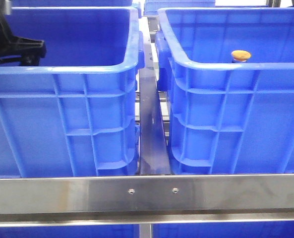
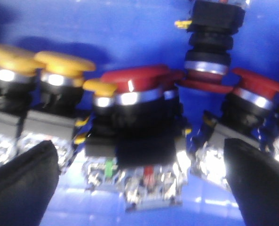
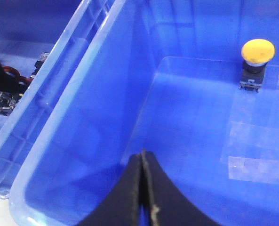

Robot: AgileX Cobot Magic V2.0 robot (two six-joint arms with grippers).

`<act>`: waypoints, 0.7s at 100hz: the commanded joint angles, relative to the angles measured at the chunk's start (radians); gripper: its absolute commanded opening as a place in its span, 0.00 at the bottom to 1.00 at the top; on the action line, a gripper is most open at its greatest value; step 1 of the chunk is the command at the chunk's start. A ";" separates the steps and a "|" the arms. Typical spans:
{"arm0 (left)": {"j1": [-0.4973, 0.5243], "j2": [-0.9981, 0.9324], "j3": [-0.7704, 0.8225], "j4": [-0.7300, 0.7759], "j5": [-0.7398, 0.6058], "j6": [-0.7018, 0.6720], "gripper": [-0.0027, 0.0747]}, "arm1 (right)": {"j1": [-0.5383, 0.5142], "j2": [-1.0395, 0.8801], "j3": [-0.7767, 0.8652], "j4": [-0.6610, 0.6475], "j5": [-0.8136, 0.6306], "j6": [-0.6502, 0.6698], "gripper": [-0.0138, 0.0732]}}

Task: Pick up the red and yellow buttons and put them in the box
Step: 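Lower the left gripper into the button crate and grasp a red button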

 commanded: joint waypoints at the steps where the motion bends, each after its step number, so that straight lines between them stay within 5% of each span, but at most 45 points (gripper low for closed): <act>1: 0.004 -0.021 -0.038 0.003 -0.038 -0.009 0.89 | -0.001 -0.016 -0.024 0.020 -0.029 -0.013 0.08; 33: 0.002 0.028 -0.040 0.003 -0.060 0.006 0.85 | -0.001 -0.016 -0.024 0.020 -0.030 -0.013 0.08; 60: 0.002 0.028 -0.040 0.003 -0.068 0.006 0.27 | -0.001 -0.016 -0.024 0.020 -0.030 -0.013 0.08; 70: 0.002 0.021 -0.040 0.007 -0.064 0.008 0.14 | -0.001 -0.016 -0.024 0.020 -0.030 -0.013 0.08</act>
